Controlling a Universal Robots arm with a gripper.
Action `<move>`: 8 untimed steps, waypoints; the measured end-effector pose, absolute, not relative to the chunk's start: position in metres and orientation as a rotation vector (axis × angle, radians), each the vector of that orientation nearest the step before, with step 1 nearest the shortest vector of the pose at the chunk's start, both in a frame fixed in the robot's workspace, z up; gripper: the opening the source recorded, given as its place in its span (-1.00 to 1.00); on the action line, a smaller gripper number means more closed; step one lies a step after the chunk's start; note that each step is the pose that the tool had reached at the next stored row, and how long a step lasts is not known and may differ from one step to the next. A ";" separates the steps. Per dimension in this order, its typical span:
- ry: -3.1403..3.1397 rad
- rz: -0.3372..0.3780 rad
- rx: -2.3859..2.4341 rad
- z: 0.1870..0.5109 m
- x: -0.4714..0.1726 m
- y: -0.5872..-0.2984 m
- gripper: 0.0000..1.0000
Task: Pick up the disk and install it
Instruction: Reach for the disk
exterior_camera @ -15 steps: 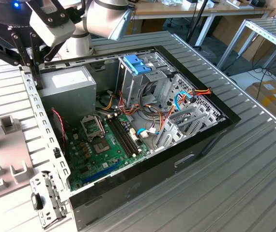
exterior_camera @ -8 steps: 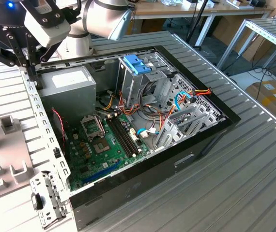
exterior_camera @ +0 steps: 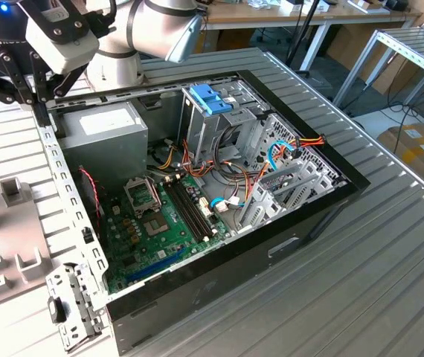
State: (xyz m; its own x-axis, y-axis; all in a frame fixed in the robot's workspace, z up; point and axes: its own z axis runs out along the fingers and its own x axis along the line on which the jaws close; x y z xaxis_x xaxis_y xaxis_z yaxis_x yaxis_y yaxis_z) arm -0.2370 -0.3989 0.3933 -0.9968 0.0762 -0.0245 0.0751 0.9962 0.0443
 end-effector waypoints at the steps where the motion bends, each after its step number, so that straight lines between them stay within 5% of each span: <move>1: 3.112 0.068 0.118 0.393 -0.238 -0.399 -0.79; 8: 3.112 0.068 0.118 0.393 -0.244 -0.399 -0.79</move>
